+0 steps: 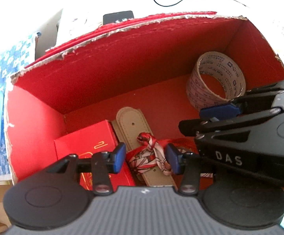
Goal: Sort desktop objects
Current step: 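Lower the strap onto the box floor and open both grippers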
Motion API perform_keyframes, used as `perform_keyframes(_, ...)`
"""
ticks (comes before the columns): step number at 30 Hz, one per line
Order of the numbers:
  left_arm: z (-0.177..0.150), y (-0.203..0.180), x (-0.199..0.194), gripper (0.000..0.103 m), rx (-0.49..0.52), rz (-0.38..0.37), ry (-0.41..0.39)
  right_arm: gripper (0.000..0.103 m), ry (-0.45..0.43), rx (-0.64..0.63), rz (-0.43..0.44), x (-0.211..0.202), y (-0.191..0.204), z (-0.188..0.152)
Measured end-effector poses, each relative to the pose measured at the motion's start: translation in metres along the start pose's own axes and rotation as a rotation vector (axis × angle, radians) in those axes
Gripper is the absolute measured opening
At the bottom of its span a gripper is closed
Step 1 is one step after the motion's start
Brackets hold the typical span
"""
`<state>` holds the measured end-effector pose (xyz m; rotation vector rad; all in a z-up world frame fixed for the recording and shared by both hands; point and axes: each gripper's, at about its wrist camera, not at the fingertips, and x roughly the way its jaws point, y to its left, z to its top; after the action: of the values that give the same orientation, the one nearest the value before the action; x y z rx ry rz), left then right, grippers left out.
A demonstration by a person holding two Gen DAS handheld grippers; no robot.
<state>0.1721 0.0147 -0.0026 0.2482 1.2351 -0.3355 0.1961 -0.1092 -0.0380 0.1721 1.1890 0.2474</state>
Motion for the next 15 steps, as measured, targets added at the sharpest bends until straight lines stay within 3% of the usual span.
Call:
perform_keyframes(11,-0.001,-0.004,-0.006,0.051,0.013,0.023,-0.012,0.031,-0.020,0.050,-0.013,-0.001,-0.005,-0.006)
perform_keyframes(13,-0.002,-0.006,-0.009,0.053,0.002,0.036,-0.023,0.031,-0.023,0.070,-0.006,-0.003,-0.007,-0.009)
perform_keyframes(15,-0.005,-0.015,-0.012,0.062,0.003,0.072,-0.040,0.031,-0.026,0.092,-0.002,-0.004,-0.009,-0.009)
